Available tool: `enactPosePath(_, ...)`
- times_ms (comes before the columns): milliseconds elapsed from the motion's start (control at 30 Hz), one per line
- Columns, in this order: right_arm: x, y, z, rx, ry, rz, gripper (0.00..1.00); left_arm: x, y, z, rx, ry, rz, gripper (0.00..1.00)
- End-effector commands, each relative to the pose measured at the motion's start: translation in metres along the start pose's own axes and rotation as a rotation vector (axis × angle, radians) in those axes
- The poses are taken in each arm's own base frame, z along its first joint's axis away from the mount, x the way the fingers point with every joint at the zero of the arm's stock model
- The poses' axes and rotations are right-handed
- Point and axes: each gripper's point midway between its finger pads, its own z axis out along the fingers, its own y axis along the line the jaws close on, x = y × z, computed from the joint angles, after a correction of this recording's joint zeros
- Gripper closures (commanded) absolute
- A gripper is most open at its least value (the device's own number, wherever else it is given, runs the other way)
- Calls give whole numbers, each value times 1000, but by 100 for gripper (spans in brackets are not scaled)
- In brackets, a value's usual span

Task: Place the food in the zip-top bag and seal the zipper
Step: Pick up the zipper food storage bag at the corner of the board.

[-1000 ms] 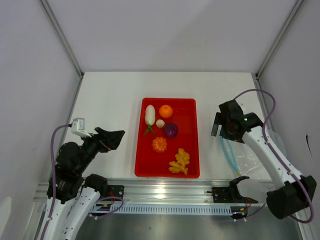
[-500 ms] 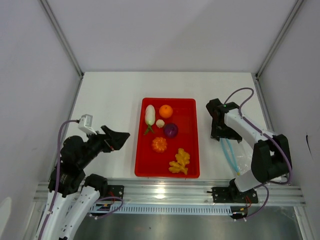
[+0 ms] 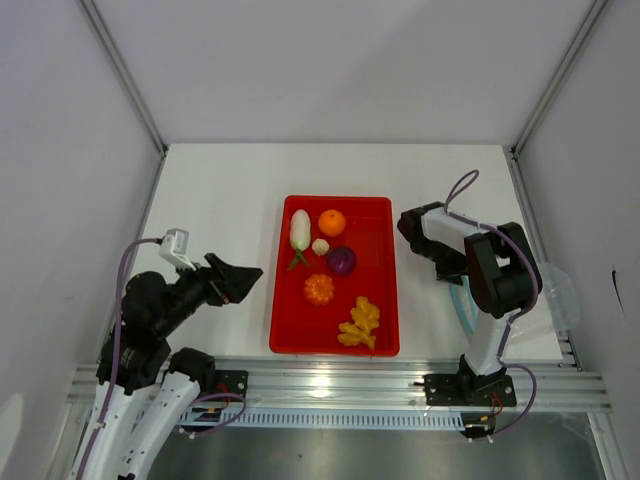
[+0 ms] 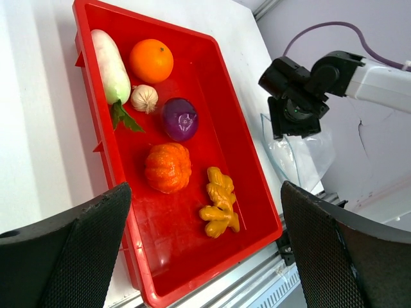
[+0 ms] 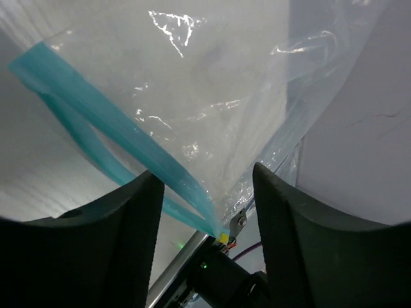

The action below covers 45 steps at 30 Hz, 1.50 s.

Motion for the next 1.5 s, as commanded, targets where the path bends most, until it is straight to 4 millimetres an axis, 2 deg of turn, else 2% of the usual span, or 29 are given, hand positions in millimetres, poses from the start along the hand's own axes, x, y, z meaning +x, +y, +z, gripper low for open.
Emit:
enactPosePath(0,-15,-15,-1,127,-75,26,43,0,-6,2,40,4,37,0)
enactPosePath(67,-16,-13,0,136,-86,22,60,1,-6,2,43,8,38,1)
enactPosePath(100,-16,-10,0,126,-92,8,88,2,-6,2,44,11,39,1)
enactPosePath(133,-15,-10,1,128,-89,8,100,3,-6,2,47,14,41,1)
enactPosePath(233,-21,-13,-3,124,-115,37,100,2,-7,1,48,15,45,0)
enactPosePath(300,-29,-17,-14,89,-144,75,100,1,-8,2,53,17,49,1)
enactPosePath(400,-46,-16,-49,-27,-225,108,100,0,-9,3,59,16,42,1)
enactPosePath(467,-53,-8,-78,-123,-278,101,100,1,-12,6,77,28,43,0)
enactPosePath(500,-65,-12,-104,-194,-330,146,100,2,-13,7,82,36,45,0)
enactPosePath(533,-64,-4,-126,-279,-353,114,100,1,-14,8,90,38,48,0)
enactPosePath(567,-67,-4,-142,-335,-377,122,100,2,-14,10,91,46,47,1)
enactPosePath(600,-79,-10,-170,-410,-425,165,100,5,-14,13,94,64,44,0)
enactPosePath(667,-79,-8,-211,-572,-470,148,100,4,-16,16,108,69,46,1)
enactPosePath(700,-86,-18,-238,-631,-514,179,100,5,-16,19,115,77,42,1)
enactPosePath(767,-83,-14,-272,-724,-547,139,100,3,-27,21,175,76,45,1)
enactPosePath(800,-86,-21,-295,-779,-579,151,100,4,-30,23,195,88,41,0)
enactPosePath(867,-81,-12,-320,-842,-599,108,100,0,-41,24,256,85,51,0)
enactPosePath(900,-76,-13,-342,-893,-629,103,100,-2,-43,25,262,84,54,0)
enactPosePath(1000,-62,3,-374,-987,-650,54,100,-8,-47,29,257,98,73,0)
enactPosePath(1100,-51,20,-393,-1073,-646,13,100,-12,-47,33,253,97,88,1)
enactPosePath(1333,-24,50,-423,-1194,-636,-67,100,-12,-53,36,271,99,76,0)
enactPosePath(1467,-13,55,-439,-1235,-646,-93,100,-10,-48,43,231,103,78,0)
